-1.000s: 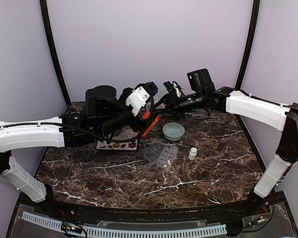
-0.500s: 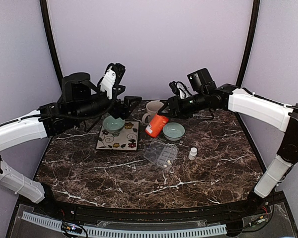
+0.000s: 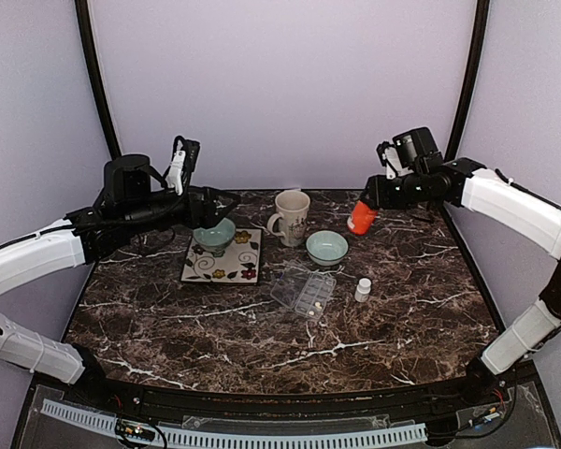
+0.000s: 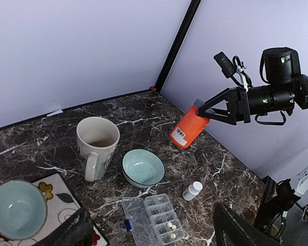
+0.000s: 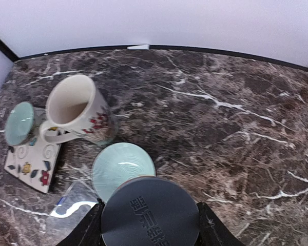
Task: Sort the pills into containers
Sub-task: Place the pill bottle at the center of the board.
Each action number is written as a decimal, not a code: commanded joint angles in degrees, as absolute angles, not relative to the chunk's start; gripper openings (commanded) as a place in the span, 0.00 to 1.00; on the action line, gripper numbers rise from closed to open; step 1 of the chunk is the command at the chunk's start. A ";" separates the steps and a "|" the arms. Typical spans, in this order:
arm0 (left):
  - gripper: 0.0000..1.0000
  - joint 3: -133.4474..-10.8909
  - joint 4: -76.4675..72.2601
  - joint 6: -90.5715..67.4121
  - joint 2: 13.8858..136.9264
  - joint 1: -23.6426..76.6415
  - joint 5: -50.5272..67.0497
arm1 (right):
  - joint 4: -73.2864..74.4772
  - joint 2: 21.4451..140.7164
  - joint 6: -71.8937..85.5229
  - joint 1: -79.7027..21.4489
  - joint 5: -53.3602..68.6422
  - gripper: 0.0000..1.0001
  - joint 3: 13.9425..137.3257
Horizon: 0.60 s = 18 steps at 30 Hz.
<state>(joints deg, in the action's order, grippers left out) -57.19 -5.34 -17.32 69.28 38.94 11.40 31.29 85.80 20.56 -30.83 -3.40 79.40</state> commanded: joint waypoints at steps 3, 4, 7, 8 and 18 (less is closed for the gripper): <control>0.82 -55.13 -9.65 -25.92 69.92 35.87 23.54 | 26.55 84.58 16.83 -27.45 -17.80 0.00 73.22; 0.82 -55.07 -9.56 -26.26 70.48 35.86 24.50 | 25.94 84.68 16.66 -26.90 -18.74 0.00 72.36; 0.81 -54.34 -9.54 -27.65 72.12 35.77 26.96 | 23.23 84.71 15.97 -25.57 -21.78 0.00 69.65; 0.81 -53.93 -9.57 -28.15 72.60 35.77 27.65 | 22.49 84.79 15.80 -25.19 -22.55 0.00 68.90; 0.75 -48.04 -11.85 -33.35 74.48 35.77 31.29 | 14.68 87.59 14.96 -23.10 -26.69 0.00 62.07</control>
